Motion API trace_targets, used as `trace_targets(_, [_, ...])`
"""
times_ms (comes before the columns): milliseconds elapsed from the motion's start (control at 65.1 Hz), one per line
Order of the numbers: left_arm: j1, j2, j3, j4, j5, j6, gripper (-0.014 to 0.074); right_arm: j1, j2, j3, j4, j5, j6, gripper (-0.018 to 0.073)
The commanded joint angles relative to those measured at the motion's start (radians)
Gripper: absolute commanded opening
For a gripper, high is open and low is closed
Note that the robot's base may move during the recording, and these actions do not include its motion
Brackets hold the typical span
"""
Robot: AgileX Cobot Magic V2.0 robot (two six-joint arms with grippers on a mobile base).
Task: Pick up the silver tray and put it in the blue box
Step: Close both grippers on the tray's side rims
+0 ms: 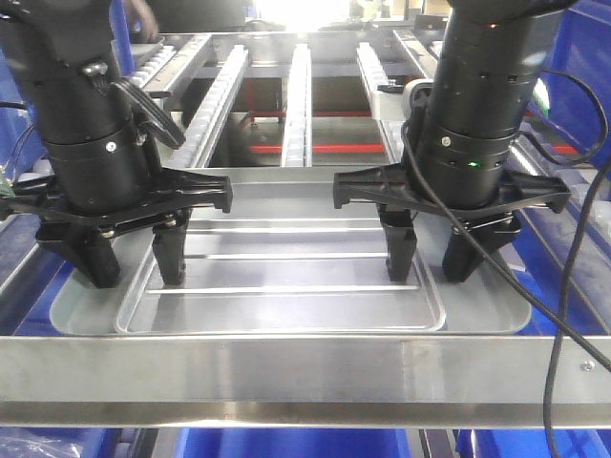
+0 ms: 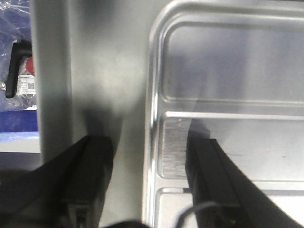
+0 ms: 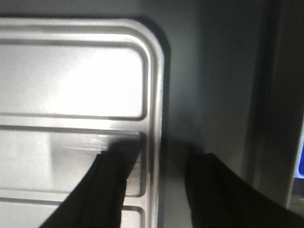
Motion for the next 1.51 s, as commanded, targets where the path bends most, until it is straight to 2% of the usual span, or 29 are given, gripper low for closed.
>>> trace_targets(0, [-0.007, -0.029, -0.018, 0.002, 0.008, -0.004, 0.0262, -0.003, -0.036, -0.027, -0.022, -0.008, -0.011, 0.0414])
trace_targets(108, [-0.007, -0.029, -0.018, 0.002, 0.008, -0.004, 0.023, -0.003, -0.036, -0.027, -0.022, -0.008, -0.011, 0.0414])
trace_targets(231, [-0.007, -0.029, -0.018, 0.002, 0.008, -0.004, 0.0085, -0.003, -0.036, -0.027, -0.022, -0.008, -0.011, 0.0386])
trace_targets(323, [-0.007, -0.029, -0.018, 0.002, 0.008, -0.004, -0.002, -0.003, -0.036, -0.027, -0.022, -0.005, -0.011, 0.0274])
trace_targets(430, [-0.007, -0.029, -0.018, 0.002, 0.008, -0.004, -0.0011, -0.003, -0.036, -0.027, -0.022, -0.003, -0.011, 0.0105])
trace_targets(492, [-0.007, -0.029, -0.018, 0.002, 0.008, -0.004, -0.001, -0.003, -0.036, -0.027, -0.022, -0.003, -0.011, 0.0041])
trace_targets(1122, [-0.004, -0.029, -0.027, 0.005, 0.0, -0.004, -0.001, -0.003, -0.038, -0.028, -0.022, -0.005, -0.011, 0.0057])
trace_targets(1276, [0.002, -0.038, -0.126, 0.01, 0.135, -0.004, -0.001, -0.003, -0.063, -0.084, -0.022, 0.075, -0.011, 0.0057])
trace_targets(1491, [0.002, -0.133, -0.158, 0.021, 0.173, -0.004, -0.001, -0.002, -0.144, -0.126, -0.022, 0.167, -0.011, 0.0057])
